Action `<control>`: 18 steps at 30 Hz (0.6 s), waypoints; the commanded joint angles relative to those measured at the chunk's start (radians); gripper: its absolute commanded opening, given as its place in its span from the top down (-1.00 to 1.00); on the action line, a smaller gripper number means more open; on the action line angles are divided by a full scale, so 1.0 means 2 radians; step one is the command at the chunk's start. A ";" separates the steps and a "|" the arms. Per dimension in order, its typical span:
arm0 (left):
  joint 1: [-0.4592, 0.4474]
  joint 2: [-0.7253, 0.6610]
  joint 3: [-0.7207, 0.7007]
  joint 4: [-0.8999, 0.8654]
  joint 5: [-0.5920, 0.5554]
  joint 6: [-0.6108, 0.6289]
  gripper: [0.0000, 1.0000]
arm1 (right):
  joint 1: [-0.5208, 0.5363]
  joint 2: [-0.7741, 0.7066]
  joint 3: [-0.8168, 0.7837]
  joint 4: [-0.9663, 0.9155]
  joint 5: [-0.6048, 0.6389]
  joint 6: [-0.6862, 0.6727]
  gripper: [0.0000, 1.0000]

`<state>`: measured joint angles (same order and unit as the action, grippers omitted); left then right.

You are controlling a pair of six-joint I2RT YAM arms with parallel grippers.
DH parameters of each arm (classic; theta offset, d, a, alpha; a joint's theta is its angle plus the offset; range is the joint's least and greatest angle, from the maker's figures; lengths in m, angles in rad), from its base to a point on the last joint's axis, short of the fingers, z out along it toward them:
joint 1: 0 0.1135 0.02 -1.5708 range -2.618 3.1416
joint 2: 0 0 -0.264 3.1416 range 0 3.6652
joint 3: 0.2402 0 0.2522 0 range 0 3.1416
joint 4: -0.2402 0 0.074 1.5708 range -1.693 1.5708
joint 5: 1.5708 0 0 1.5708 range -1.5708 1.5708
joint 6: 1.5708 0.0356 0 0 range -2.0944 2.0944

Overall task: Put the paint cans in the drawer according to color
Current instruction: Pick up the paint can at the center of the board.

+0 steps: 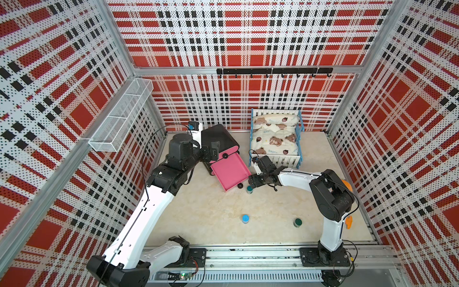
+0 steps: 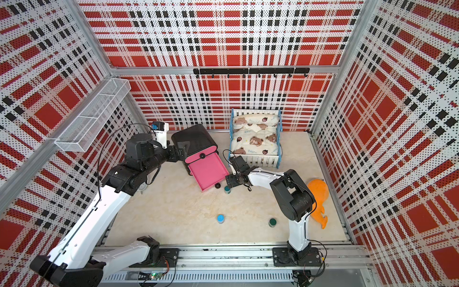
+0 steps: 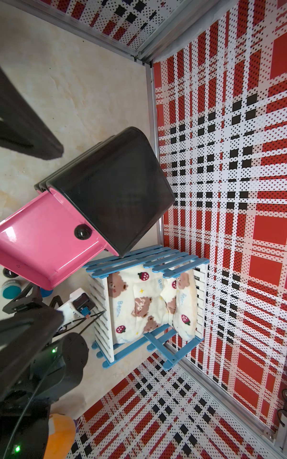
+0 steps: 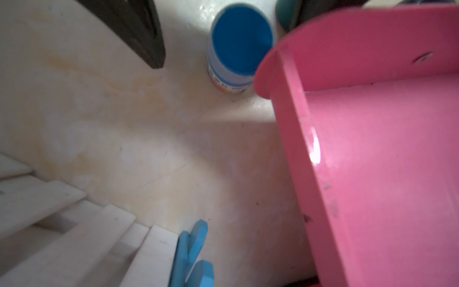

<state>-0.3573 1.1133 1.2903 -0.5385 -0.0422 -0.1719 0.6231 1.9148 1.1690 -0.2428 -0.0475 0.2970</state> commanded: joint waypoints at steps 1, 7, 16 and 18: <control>-0.004 -0.008 0.001 0.007 -0.001 0.000 -0.98 | 0.002 0.010 0.017 -0.004 0.011 -0.004 -0.43; -0.004 -0.012 0.001 0.005 -0.002 0.001 -0.98 | 0.001 0.007 0.017 -0.006 0.019 -0.005 -0.21; -0.004 -0.020 -0.001 0.003 -0.003 -0.001 -0.98 | -0.008 -0.005 0.012 -0.013 0.022 -0.010 0.14; -0.004 -0.021 -0.001 0.001 -0.004 -0.002 -0.98 | -0.011 -0.009 0.009 -0.015 0.021 -0.011 0.22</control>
<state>-0.3573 1.0946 1.2903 -0.5388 -0.0425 -0.1730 0.6159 1.9205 1.1858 -0.2481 -0.0174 0.2802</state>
